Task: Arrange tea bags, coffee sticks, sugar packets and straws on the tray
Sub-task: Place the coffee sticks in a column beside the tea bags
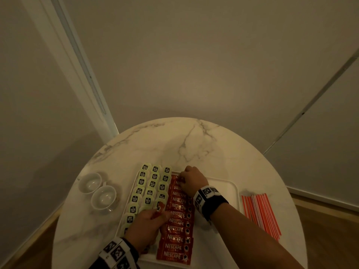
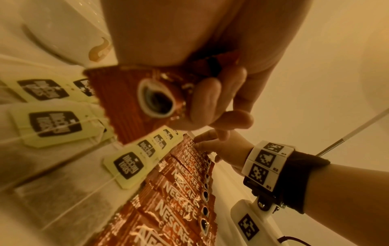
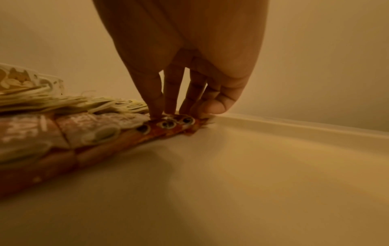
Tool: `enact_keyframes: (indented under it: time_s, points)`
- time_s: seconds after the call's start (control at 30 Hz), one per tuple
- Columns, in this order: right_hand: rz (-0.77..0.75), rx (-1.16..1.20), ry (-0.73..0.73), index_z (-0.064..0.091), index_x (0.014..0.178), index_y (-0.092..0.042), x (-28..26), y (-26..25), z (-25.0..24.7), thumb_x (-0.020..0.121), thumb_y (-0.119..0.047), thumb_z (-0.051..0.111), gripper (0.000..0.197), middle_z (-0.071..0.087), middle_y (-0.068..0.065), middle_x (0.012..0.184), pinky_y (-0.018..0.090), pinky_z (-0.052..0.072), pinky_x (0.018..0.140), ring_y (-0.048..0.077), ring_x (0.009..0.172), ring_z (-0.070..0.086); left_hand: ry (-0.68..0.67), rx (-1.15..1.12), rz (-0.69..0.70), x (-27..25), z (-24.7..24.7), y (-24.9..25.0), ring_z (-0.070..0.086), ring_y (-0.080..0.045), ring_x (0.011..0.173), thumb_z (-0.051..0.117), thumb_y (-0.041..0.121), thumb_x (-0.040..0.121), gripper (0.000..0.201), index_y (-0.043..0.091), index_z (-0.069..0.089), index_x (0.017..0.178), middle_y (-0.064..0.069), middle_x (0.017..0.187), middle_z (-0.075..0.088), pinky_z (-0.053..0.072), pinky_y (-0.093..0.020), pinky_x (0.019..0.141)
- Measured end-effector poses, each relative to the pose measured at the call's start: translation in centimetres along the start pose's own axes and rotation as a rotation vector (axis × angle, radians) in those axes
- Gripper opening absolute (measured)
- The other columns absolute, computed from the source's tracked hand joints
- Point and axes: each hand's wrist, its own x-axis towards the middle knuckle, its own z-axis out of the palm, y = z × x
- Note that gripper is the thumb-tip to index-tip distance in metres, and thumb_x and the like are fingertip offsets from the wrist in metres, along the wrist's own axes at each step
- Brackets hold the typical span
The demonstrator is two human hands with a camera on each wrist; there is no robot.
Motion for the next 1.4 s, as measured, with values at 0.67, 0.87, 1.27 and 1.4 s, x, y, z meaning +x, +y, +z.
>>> enact_keyframes:
  time_s: [0.67,0.87,1.27,1.4]
  points:
    - [0.024,0.065,0.027,0.067,0.114,-0.02,-1.5,0.1,-0.8,0.093,-0.03,0.053,0.027,0.055,0.001,0.11,0.03,0.044,0.089,0.019,0.108,0.046,-0.001,-0.027,0.006,-0.6,-0.1,0.1,0.034,-0.011,0.036,0.056,0.019,0.094,0.021,0.003,0.069,0.099,-0.003,0.055,0.057,0.026,-0.018,0.036]
    - [-0.012,-0.002,-0.099,0.029,0.149,-0.018,-4.7,-2.7,0.6,0.097,-0.046,0.036,0.06,0.027,0.003,0.156,0.043,0.022,0.118,0.025,0.145,0.019,0.014,-0.029,0.037,-0.4,-0.2,-0.1,0.034,-0.014,0.037,0.057,0.019,0.093,0.022,0.002,0.069,0.099,-0.005,0.055,0.058,0.026,-0.019,0.036]
    - [0.051,-0.075,-0.347,-0.016,0.151,-0.016,-6.7,-2.6,2.9,0.031,-0.088,-0.035,0.141,-0.024,0.005,0.158,0.053,-0.009,0.116,0.026,0.145,-0.023,-0.005,0.009,0.092,-0.4,0.1,-0.3,0.034,-0.014,0.036,0.058,0.023,0.092,0.018,0.017,0.076,0.092,-0.006,0.056,0.057,0.026,-0.02,0.038]
    - [0.051,-0.064,-0.341,-0.015,0.151,-0.017,-6.8,-2.3,2.6,0.033,-0.09,-0.03,0.139,-0.024,0.003,0.158,0.053,-0.01,0.116,0.024,0.144,-0.024,0.017,-0.023,0.072,-0.6,-0.1,-0.2,0.033,-0.013,0.035,0.057,0.02,0.093,0.018,0.009,0.072,0.096,-0.008,0.058,0.058,0.025,-0.019,0.037]
